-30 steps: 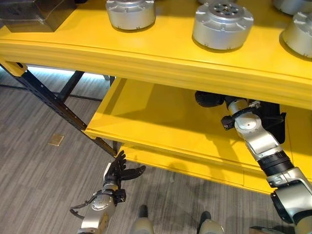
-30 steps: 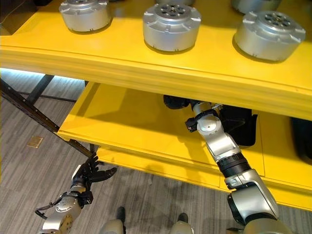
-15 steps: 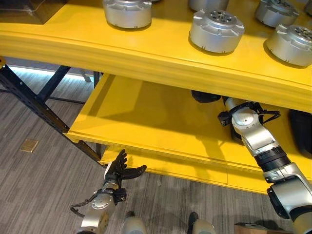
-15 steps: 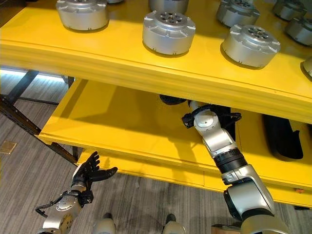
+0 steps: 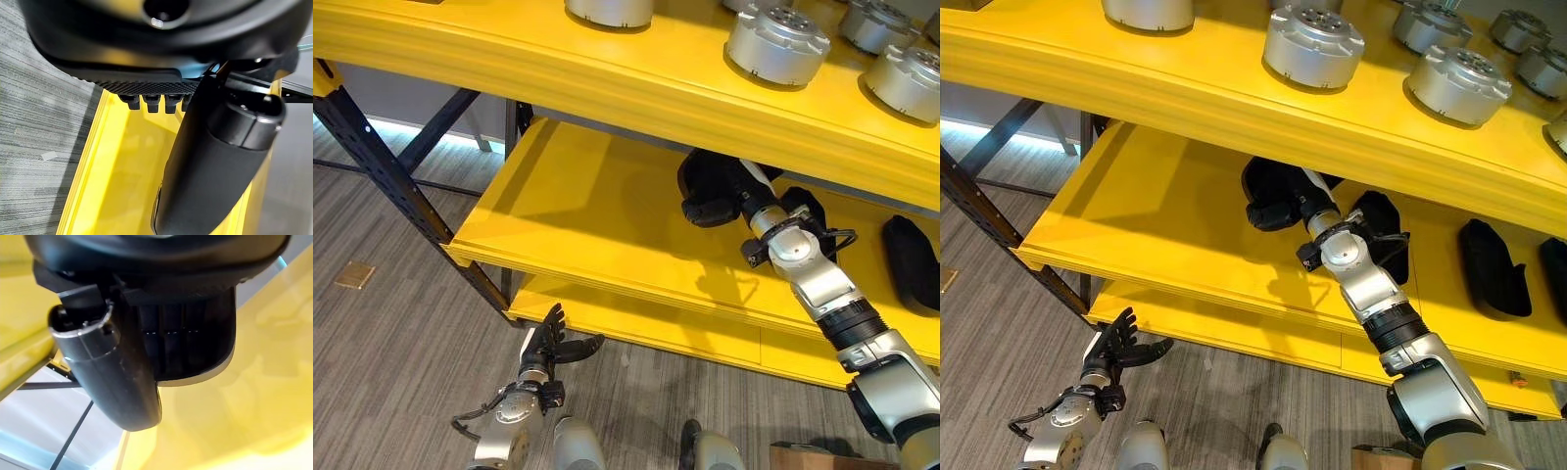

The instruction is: Move parts from the plastic box to the shelf.

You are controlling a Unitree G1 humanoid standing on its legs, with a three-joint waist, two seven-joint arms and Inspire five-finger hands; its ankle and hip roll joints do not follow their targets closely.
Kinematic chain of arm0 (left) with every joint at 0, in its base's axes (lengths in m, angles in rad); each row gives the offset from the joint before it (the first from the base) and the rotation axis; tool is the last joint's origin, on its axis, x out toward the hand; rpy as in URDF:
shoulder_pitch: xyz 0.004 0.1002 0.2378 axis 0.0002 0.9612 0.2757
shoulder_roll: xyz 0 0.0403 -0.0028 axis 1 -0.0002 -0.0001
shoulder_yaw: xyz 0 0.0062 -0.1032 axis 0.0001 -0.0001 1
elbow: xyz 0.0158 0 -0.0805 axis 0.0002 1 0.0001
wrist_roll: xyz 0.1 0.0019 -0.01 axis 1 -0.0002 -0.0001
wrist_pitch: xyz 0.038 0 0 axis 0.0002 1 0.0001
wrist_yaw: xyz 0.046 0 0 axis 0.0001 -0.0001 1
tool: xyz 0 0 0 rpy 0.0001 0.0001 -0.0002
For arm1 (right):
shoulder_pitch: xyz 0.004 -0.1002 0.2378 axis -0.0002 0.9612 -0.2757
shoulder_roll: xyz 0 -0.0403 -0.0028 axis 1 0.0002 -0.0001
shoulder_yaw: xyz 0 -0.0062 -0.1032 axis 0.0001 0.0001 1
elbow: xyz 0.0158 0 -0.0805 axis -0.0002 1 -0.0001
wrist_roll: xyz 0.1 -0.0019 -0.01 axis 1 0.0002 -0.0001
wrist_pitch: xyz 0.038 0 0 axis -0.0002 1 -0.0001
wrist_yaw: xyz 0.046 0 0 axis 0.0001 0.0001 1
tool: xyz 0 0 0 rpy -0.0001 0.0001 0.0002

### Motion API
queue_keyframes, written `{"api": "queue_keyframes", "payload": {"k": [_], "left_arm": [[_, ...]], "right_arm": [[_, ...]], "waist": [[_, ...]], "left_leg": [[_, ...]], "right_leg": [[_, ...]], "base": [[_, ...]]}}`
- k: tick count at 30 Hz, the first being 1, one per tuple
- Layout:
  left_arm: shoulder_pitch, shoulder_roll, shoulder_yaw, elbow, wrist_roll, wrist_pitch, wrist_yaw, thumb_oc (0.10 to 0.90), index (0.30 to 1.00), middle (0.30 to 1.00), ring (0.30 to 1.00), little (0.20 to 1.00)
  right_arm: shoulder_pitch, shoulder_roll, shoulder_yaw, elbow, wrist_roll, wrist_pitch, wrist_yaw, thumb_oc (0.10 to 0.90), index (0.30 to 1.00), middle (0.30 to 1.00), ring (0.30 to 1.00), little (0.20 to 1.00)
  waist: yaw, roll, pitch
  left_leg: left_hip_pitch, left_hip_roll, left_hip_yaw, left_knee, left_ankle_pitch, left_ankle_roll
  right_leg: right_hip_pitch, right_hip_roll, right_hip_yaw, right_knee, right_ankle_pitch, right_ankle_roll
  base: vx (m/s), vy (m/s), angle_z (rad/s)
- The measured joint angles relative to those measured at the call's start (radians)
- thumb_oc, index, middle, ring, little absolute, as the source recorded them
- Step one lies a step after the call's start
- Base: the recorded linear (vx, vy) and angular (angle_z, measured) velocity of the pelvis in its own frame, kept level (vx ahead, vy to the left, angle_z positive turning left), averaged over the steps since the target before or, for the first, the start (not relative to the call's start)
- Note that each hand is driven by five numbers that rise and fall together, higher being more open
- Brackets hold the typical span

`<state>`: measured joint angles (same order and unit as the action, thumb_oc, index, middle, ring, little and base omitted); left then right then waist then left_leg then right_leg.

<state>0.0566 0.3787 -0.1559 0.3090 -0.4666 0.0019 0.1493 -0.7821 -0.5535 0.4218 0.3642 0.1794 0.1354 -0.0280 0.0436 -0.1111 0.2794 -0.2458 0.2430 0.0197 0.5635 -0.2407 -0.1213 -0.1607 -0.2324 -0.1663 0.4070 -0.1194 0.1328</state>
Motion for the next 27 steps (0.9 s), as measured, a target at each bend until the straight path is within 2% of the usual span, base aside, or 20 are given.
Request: {"api": "queue_keyframes", "payload": {"k": [6, 9, 13, 19, 23, 27], "left_arm": [[-0.007, 0.001, 0.004, -0.001, 0.000, 0.000, 0.012, 0.900, 1.000, 1.000, 1.000, 1.000], [-0.007, 0.001, 0.004, -0.001, 0.000, 0.000, 0.021, 0.900, 1.000, 1.000, 1.000, 1.000], [-0.006, 0.002, 0.005, -0.001, -0.001, 0.000, 0.023, 0.900, 1.000, 1.000, 1.000, 1.000], [-0.010, 0.003, 0.024, -0.001, -0.001, -0.001, 0.023, 0.900, 1.000, 1.000, 1.000, 1.000], [-0.006, 0.006, 0.027, -0.001, -0.001, -0.001, 0.022, 0.900, 1.000, 1.000, 1.000, 1.000], [-0.004, 0.010, 0.026, -0.002, -0.002, -0.001, 0.019, 0.900, 1.000, 1.000, 1.000, 1.000]], "right_arm": [[0.000, 0.000, 0.003, 0.001, 0.022, -0.001, 0.006, 0.400, 0.300, 0.300, 0.300, 0.300], [0.000, 0.001, 0.009, 0.000, 0.029, -0.001, 0.007, 0.400, 0.300, 0.300, 0.300, 0.300], [0.000, 0.001, 0.059, 0.000, 0.032, -0.002, 0.025, 0.400, 0.300, 0.300, 0.300, 0.300], [0.000, -0.002, 0.085, -0.001, 0.060, -0.004, 0.055, 0.400, 0.300, 0.300, 0.300, 0.300], [-0.001, -0.013, 0.094, -0.001, 0.085, -0.005, 0.083, 0.400, 0.300, 0.300, 0.300, 0.300], [-0.001, -0.052, 0.125, -0.005, 0.128, -0.007, 0.119, 0.400, 0.300, 0.300, 0.300, 0.300]], "waist": [[0.007, -0.020, 0.009], [0.014, -0.024, 0.011], [0.018, -0.031, 0.017], [0.018, -0.047, 0.039], [0.033, -0.049, 0.053], [0.043, -0.052, 0.067]], "left_leg": [[-0.047, 0.001, -0.029, 0.074, -0.038, 0.008], [-0.080, 0.001, -0.047, 0.110, -0.049, -0.001], [-0.092, 0.001, -0.053, 0.136, -0.061, -0.002], [-0.116, 0.003, -0.072, 0.149, -0.064, -0.007], [-0.127, 0.018, -0.090, 0.146, -0.060, -0.014], [-0.136, 0.017, -0.110, 0.142, -0.057, -0.021]], "right_leg": [[-0.039, -0.006, -0.001, 0.083, -0.049, 0.000], [-0.065, -0.010, -0.007, 0.130, -0.073, 0.002], [-0.082, -0.015, -0.009, 0.172, -0.093, 0.003], [-0.106, -0.014, -0.016, 0.207, -0.114, -0.003], [-0.111, -0.003, -0.036, 0.220, -0.125, -0.010], [-0.113, -0.002, -0.047, 0.234, -0.140, -0.011]], "base": [[-0.01, -0.012, 0.08], [-0.02, -0.011, 0.10], [-0.02, -0.017, 0.03], [-0.02, -0.066, 0.05], [-0.01, -0.063, 0.04], [0.00, -0.043, 0.12]]}}
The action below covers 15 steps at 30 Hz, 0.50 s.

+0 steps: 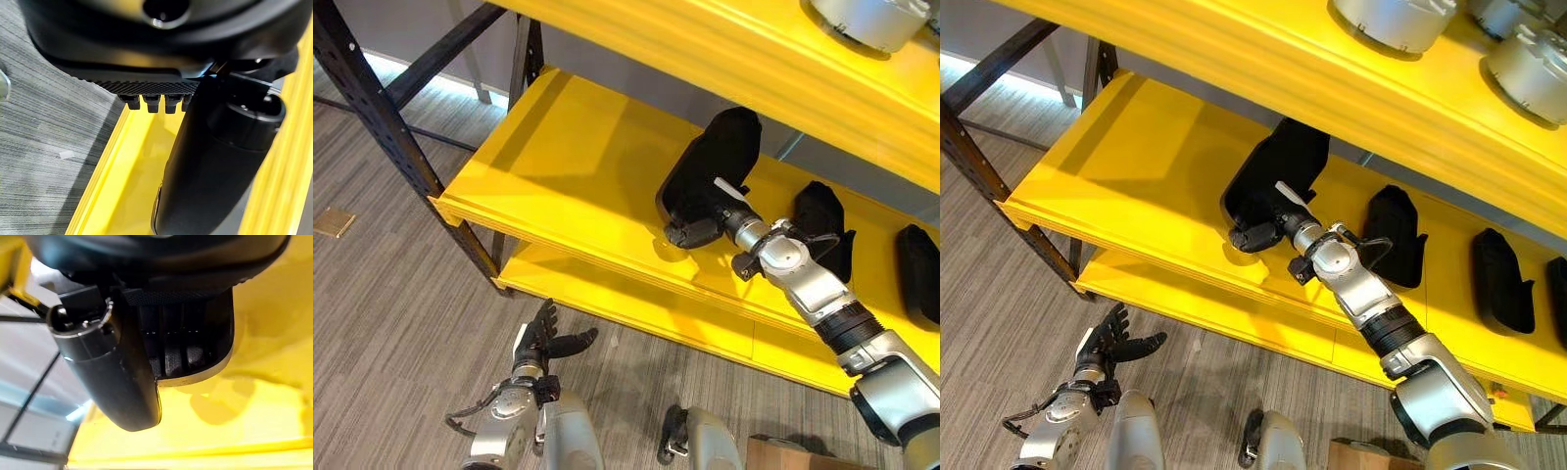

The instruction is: Move parts from the plastic box to the shelf.

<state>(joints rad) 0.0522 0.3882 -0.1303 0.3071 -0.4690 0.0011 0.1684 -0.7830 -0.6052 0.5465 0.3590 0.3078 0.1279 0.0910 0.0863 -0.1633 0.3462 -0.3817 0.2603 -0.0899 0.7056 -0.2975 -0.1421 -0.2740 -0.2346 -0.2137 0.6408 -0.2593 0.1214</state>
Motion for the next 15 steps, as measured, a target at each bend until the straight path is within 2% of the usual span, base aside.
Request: {"api": "queue_keyframes", "payload": {"k": [6, 15], "left_arm": [[-0.004, 0.002, 0.000, -0.001, -0.002, 0.000, -0.009, 0.900, 1.000, 1.000, 1.000, 1.000], [-0.029, 0.004, -0.001, -0.001, -0.038, -0.004, -0.022, 0.900, 1.000, 1.000, 1.000, 1.000]], "right_arm": [[-0.001, -0.062, 0.066, -0.045, 0.061, -0.004, 0.057, 0.400, 0.300, 0.300, 0.300, 0.300], [-0.001, -0.109, 0.079, -0.051, 0.088, -0.004, 0.113, 0.400, 0.300, 0.300, 0.300, 0.300]], "waist": [[0.002, -0.004, 0.005], [0.005, -0.005, 0.019]], "left_leg": [[-0.002, 0.000, -0.002, -0.009, 0.001, -0.002], [-0.023, 0.000, -0.015, -0.012, 0.004, -0.007]], "right_leg": [[-0.003, -0.001, -0.010, 0.003, -0.008, -0.006], [-0.012, -0.001, -0.023, -0.003, -0.008, -0.007]], "base": [[0.00, -0.012, 0.01], [0.00, -0.014, 0.03]]}}
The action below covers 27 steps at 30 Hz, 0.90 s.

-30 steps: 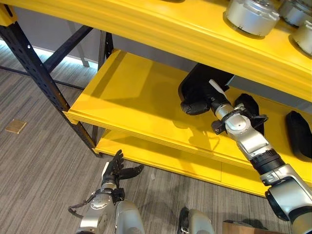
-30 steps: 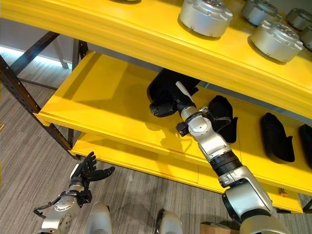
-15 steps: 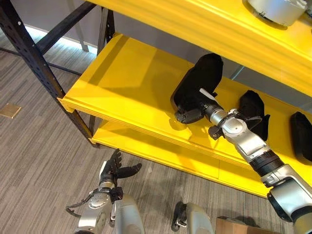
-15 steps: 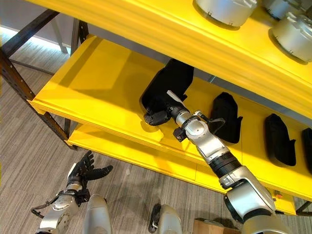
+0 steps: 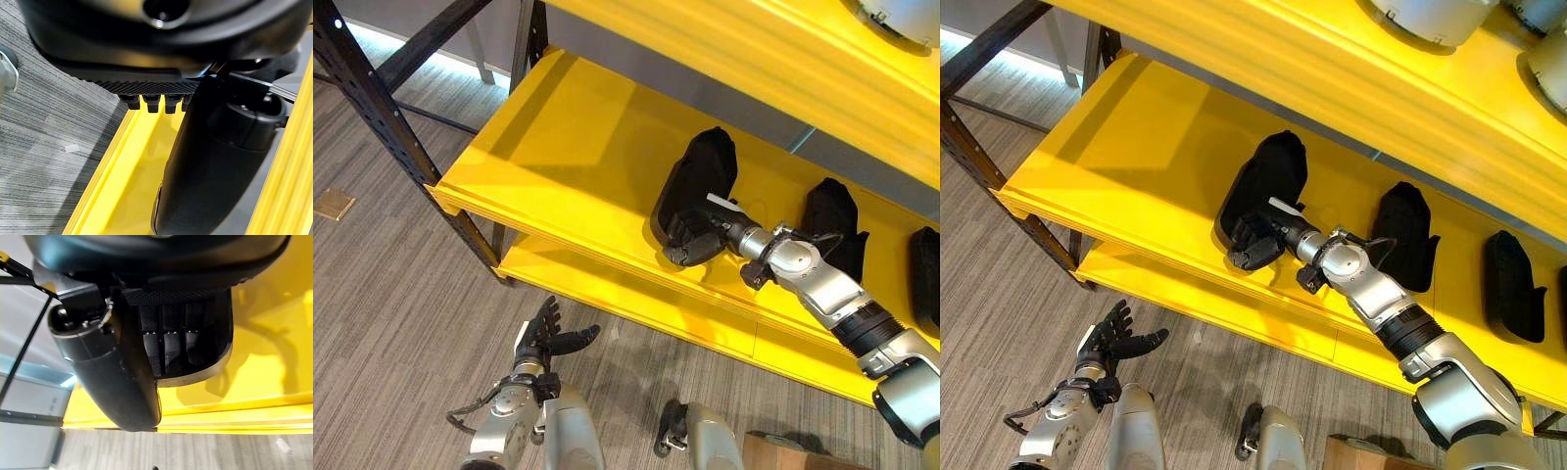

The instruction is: Move parts from the plastic box to the shelf.

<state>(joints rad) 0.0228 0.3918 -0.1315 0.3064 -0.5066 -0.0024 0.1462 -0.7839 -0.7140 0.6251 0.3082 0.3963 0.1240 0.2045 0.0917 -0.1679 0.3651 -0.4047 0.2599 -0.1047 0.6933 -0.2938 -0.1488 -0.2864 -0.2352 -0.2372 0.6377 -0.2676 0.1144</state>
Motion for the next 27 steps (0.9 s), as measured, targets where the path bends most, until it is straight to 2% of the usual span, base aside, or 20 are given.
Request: {"api": "queue_keyframes", "payload": {"k": [11, 27], "left_arm": [[-0.001, 0.003, 0.000, 0.000, -0.001, 0.000, -0.002, 0.900, 1.000, 1.000, 1.000, 1.000], [-0.006, 0.024, 0.000, 0.000, -0.002, -0.004, -0.006, 0.900, 1.000, 1.000, 1.000, 1.000]], "right_arm": [[0.000, -0.045, 0.001, -0.005, 0.000, -0.016, 0.009, 0.400, 0.300, 0.300, 0.300, 0.300], [0.000, -0.058, 0.001, 0.003, -0.006, -0.034, 0.008, 0.400, 0.300, 0.300, 0.300, 0.300]], "waist": [[0.011, -0.003, 0.002], [0.018, -0.002, 0.004]], "left_leg": [[-0.002, -0.001, 0.000, -0.017, 0.001, -0.002], [-0.006, -0.003, -0.010, -0.031, 0.002, -0.002]], "right_leg": [[0.000, 0.000, -0.013, -0.009, 0.000, 0.000], [0.008, 0.000, -0.025, -0.026, 0.000, 0.000]], "base": [[0.00, 0.000, 0.00], [0.00, -0.004, 0.02]]}}
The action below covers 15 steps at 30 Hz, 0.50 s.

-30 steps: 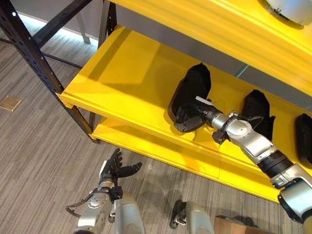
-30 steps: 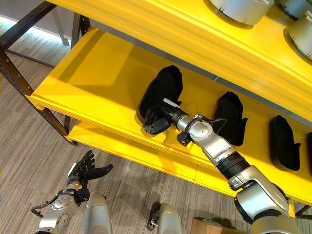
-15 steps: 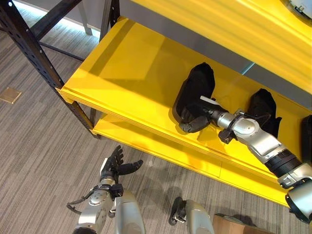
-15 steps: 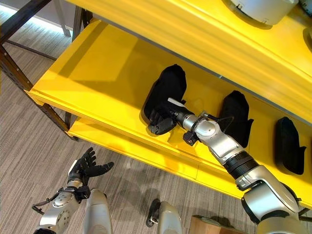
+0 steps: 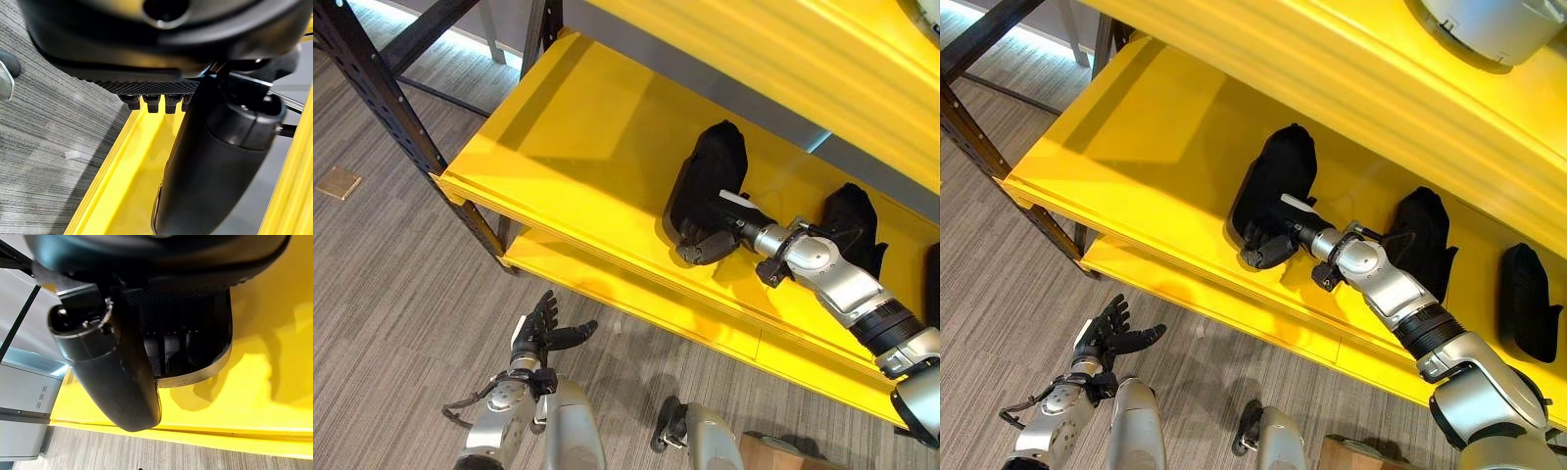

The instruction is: Move parts from the plastic box to the shelf.

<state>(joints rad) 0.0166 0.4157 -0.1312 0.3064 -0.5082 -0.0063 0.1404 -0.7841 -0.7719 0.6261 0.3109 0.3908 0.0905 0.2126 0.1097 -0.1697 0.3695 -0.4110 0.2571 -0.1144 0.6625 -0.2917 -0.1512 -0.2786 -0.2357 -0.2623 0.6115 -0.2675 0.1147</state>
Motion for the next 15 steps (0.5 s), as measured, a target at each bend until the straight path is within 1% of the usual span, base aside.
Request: {"api": "queue_keyframes", "payload": {"k": [5, 7, 15], "left_arm": [[-0.001, 0.000, 0.001, 0.000, -0.004, -0.001, 0.000, 0.900, 1.000, 1.000, 1.000, 1.000], [-0.002, 0.000, 0.003, 0.000, -0.030, -0.002, 0.000, 0.900, 1.000, 1.000, 1.000, 1.000], [-0.003, 0.000, 0.002, 0.000, -0.037, -0.003, 0.000, 0.900, 1.000, 1.000, 1.000, 1.000]], "right_arm": [[-0.002, -0.001, 0.000, 0.014, -0.021, -0.001, -0.002, 0.400, 0.300, 0.300, 0.300, 0.300], [-0.002, -0.001, 0.000, 0.018, -0.034, -0.001, -0.003, 0.400, 0.300, 0.300, 0.300, 0.300], [-0.004, -0.002, 0.000, 0.027, -0.038, -0.003, -0.005, 0.400, 0.300, 0.300, 0.300, 0.300]], "waist": [[0.001, 0.003, 0.003], [0.000, 0.005, 0.003], [0.000, 0.008, 0.005]], "left_leg": [[-0.011, -0.001, 0.000, 0.003, 0.000, 0.000], [-0.011, -0.001, 0.000, 0.002, 0.000, 0.000], [-0.012, -0.009, 0.001, 0.001, 0.000, 0.000]], "right_leg": [[-0.012, -0.001, 0.001, 0.003, 0.000, 0.000], [-0.012, -0.002, 0.001, 0.003, 0.000, 0.000], [-0.015, -0.009, 0.002, 0.005, 0.000, 0.000]], "base": [[0.00, 0.000, 0.00], [0.00, 0.000, 0.00], [0.00, 0.000, 0.00]]}}
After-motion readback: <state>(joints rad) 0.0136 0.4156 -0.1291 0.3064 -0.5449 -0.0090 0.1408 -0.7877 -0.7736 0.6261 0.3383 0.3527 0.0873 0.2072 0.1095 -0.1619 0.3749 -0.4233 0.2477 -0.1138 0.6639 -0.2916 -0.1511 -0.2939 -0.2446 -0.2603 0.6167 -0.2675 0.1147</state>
